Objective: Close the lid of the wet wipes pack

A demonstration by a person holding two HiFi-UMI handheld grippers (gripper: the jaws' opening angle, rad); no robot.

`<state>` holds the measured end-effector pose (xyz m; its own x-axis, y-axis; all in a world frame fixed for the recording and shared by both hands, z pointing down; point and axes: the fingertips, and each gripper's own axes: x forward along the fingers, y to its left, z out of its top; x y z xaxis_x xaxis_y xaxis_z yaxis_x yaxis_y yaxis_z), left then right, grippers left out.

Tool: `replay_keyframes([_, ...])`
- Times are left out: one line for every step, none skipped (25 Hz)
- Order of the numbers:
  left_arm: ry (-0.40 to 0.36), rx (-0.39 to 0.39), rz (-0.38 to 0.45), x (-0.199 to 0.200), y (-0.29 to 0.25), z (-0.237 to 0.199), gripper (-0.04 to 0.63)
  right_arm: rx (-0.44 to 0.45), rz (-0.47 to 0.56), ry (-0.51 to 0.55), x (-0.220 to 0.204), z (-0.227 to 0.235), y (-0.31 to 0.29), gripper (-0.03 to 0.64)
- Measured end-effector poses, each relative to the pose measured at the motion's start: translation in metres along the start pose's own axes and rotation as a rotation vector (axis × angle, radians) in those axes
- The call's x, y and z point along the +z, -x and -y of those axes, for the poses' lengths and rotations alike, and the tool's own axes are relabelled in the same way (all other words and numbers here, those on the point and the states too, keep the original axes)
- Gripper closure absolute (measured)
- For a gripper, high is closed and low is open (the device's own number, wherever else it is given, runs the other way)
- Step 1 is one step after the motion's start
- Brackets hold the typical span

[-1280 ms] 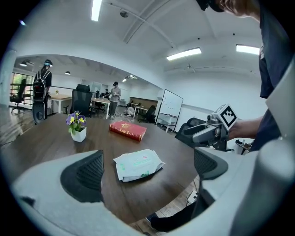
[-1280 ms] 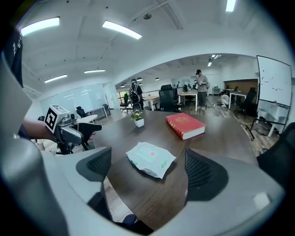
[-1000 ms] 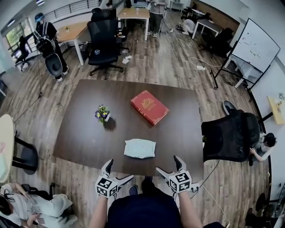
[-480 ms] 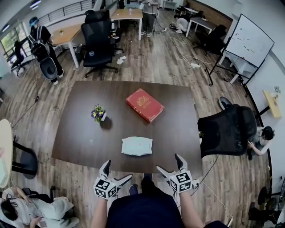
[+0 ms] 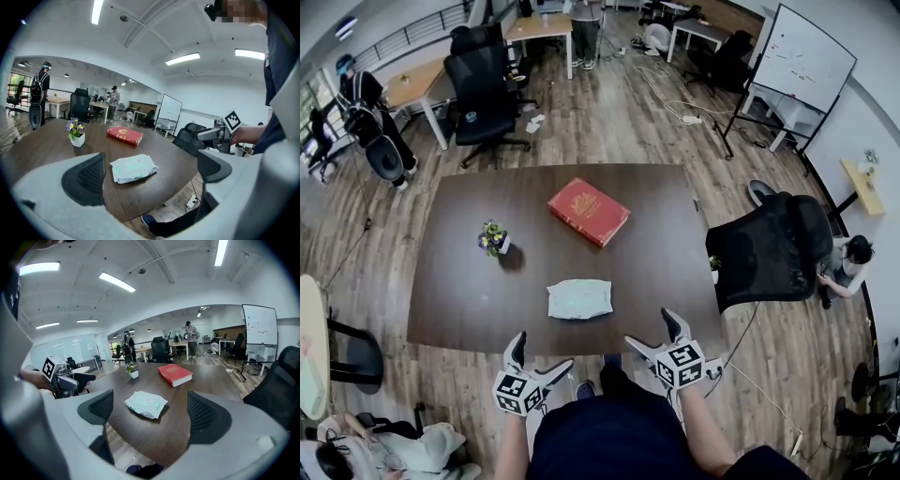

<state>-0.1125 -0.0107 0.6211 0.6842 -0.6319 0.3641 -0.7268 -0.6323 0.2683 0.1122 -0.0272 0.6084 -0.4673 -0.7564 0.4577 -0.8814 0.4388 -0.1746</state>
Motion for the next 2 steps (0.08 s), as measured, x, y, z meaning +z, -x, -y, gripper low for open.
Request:
replay_keyframes([0.000,-0.001,-0.001,0.0008,-0.0006,0.0015,-0.005,0.002,0.002,-0.002,0.0009,0.0010,0.0014,0.109])
replay_keyframes([0.001,-0.002,-0.002,0.0016,-0.0013,0.0029,-0.005,0.003,0.002,-0.004,0.0017,0.0019,0.0027,0.109])
